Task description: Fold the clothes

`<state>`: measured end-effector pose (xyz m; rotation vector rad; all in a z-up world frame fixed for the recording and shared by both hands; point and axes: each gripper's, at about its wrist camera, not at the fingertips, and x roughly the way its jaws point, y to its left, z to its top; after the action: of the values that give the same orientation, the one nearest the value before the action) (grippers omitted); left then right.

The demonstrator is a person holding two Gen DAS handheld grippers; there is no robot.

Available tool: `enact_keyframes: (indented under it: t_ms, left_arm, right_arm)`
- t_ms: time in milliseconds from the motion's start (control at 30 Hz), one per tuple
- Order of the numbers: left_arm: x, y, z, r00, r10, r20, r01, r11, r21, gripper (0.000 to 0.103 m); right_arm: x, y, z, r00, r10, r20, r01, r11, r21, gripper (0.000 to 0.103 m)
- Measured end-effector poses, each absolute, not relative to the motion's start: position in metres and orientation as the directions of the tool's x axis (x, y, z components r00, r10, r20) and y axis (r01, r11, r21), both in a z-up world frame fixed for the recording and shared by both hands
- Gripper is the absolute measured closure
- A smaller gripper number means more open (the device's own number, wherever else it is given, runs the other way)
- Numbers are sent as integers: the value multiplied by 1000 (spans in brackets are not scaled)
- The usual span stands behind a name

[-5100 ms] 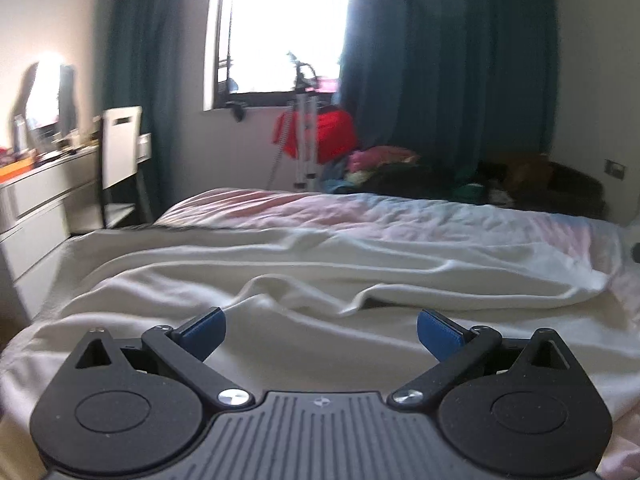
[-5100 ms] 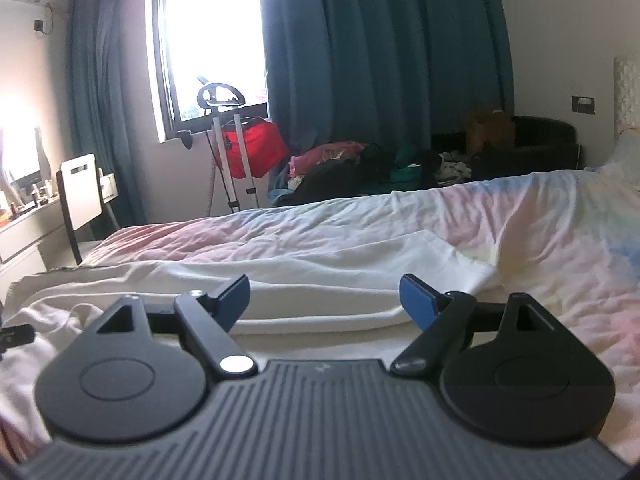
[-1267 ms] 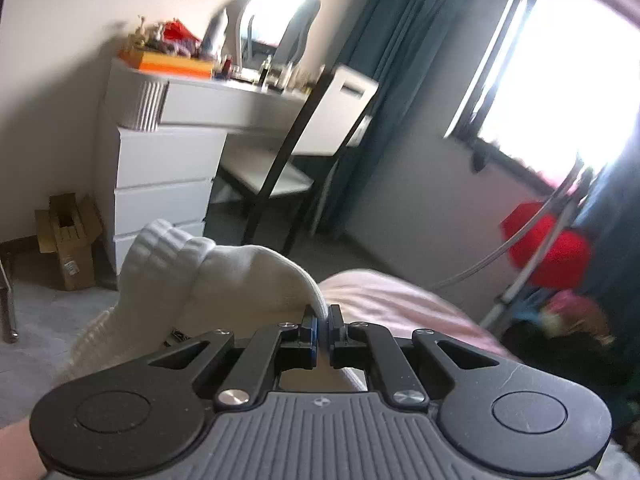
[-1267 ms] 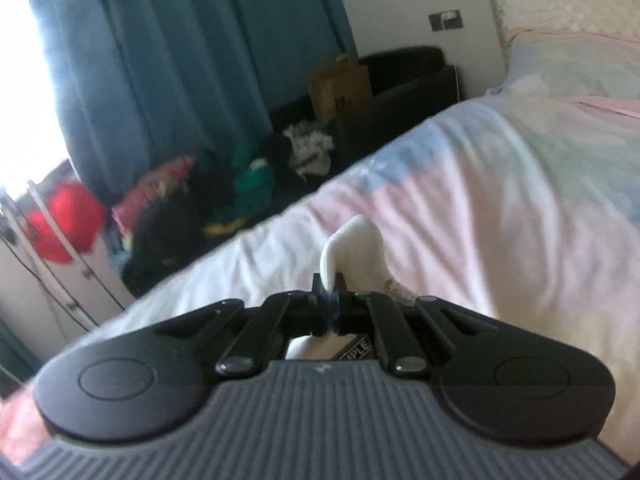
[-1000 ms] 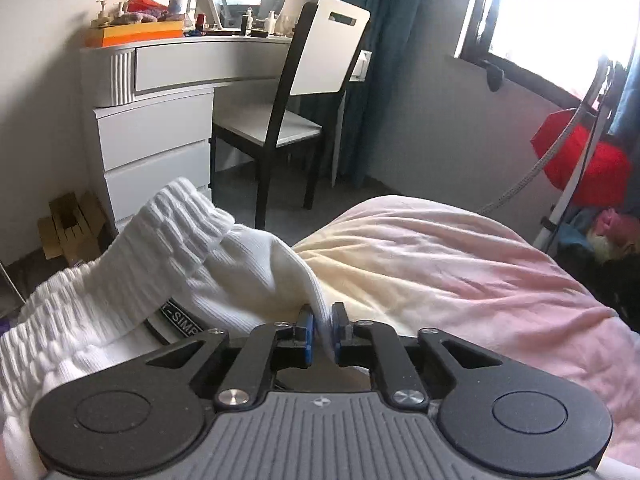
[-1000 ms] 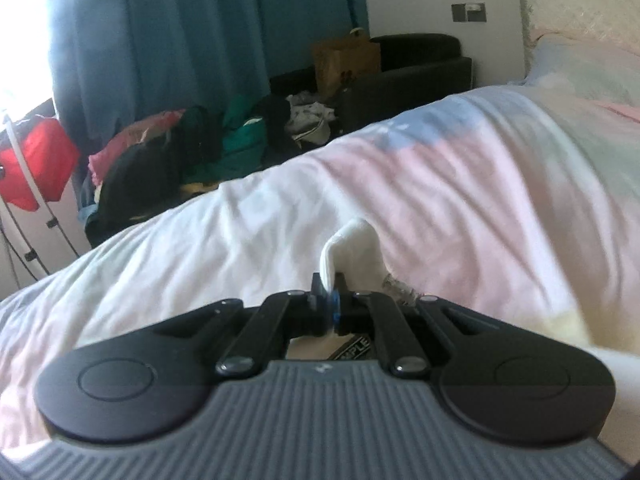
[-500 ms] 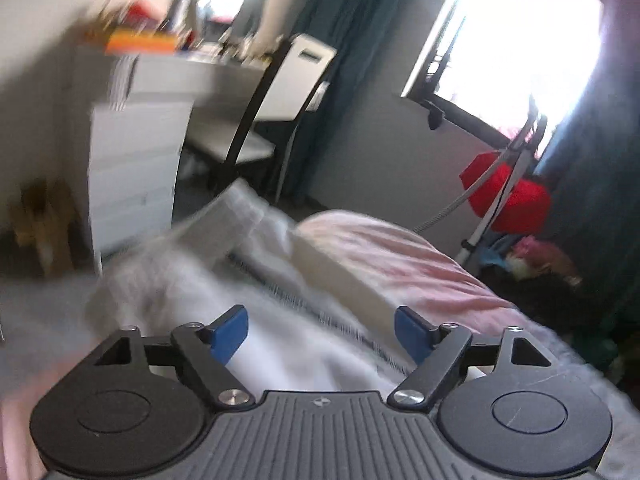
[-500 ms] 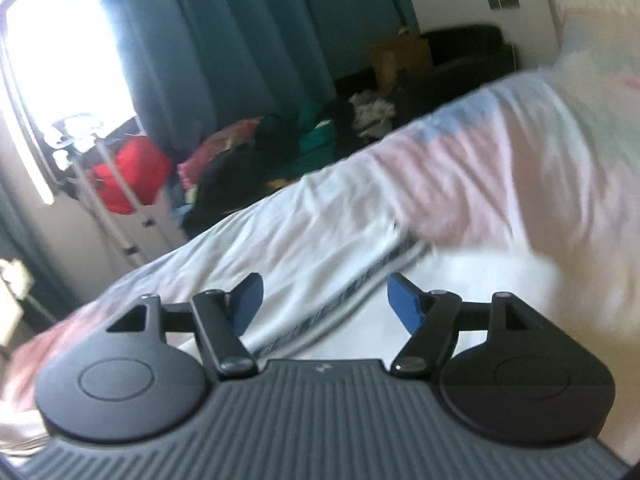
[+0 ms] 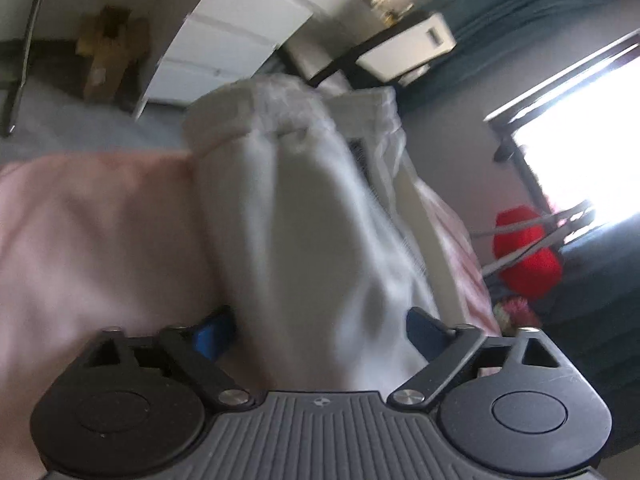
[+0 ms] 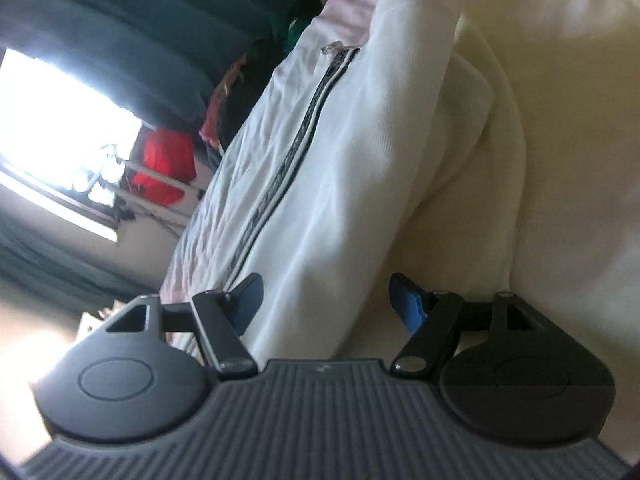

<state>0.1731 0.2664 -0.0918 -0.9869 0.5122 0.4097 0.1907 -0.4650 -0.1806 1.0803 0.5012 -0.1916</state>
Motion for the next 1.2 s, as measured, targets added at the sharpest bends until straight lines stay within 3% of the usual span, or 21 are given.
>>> enact_keyframes:
  t_ms: [67,167,233,333,567,700,933,1033,1200]
  left_arm:
    - [184,267,-93,811,150,-566,-554,509,-659,24]
    - [199,270,-94,804,225,-550,-575,527,-626,43]
    - [200,276,-97,803,244,-544,-585,500,-639,69]
    - [197,282,-98,831,257,-494,-556,429,-712,85]
    - [160,287,-43,889,252,-382,-458,510,-728,89]
    - [125,296,-31,904,225,-364,-427,499,-754,89]
    - [57,332,-40,866,126,-484,-489,411,-769,89]
    - [44,331,-45,796,152,-586,-592,401,-699,88]
    - [49,320,-44,758,196,-622,-617,528,-584,82]
  right_arm:
    - [202,-470,-188,894,55,-445,375,450,810,31]
    - [217,-480,-195,910,-25,-414,382,438,813,41]
    - [225,-486,-199,910,-56,-410,393,430,813,66]
    - [233,-490,-200,915,-65,-397,385,431,816,80]
    - [218,-483,-161,953,-38,-301,278,506,817,86]
    - [177,-482,-146,953,-2,-303,266,484,833,86]
    - [118,-491,-127,940,6,-342,305,436,847,87]
    - [99,-489,-122,937,11,-348,305,453,838,87]
    - [98,-492,-143,905,31,-425,384,372,845,85]
